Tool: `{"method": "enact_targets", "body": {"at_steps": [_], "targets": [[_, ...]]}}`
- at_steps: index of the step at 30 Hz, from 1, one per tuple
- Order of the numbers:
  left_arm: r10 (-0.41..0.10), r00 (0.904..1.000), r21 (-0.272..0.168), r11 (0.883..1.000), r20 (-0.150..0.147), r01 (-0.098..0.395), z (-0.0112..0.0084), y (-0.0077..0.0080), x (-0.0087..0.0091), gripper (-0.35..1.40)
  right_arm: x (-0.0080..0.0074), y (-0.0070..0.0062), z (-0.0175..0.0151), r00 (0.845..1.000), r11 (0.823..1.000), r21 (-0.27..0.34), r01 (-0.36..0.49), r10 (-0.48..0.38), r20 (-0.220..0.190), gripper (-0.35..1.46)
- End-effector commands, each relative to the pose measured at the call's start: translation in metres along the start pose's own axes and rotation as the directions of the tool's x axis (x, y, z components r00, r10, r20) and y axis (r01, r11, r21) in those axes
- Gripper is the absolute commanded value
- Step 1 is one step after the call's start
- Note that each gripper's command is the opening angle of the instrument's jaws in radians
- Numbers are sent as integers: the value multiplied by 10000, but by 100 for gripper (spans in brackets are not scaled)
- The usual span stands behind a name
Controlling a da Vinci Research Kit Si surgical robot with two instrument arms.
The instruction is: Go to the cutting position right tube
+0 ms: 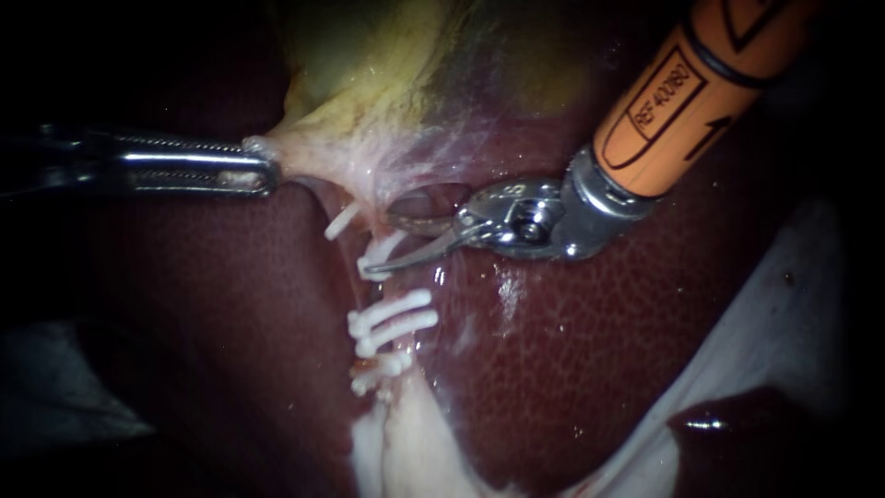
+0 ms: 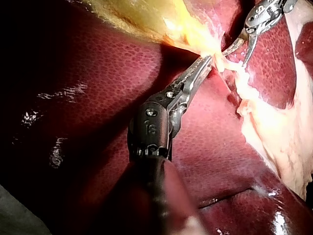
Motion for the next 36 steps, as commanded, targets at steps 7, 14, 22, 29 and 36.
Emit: {"method": "enact_targets", "body": {"at_steps": [7,14,22,29,36], "targets": [[2,10000,-16,10000,0,-2,0,0,0,-35,-6,-10,-13,10000,9995,310,57,-59,66,139],[3,10000,-21,10000,1,-3,-1,-1,0,-35,-12,-11,-13,9999,9989,466,99,-105,121,139],[3,10000,-25,10000,3,-3,-2,-1,0,-35,-26,-13,-5,9996,9972,719,183,-199,222,139],[3,10000,-29,10000,4,-3,-3,-1,0,-35,-43,-11,-7,9991,9933,1147,139,-185,393,140],[3,10000,-28,10000,4,-3,-3,-1,0,-35,-57,-10,1,9981,9886,1495,161,-247,556,139]]}}
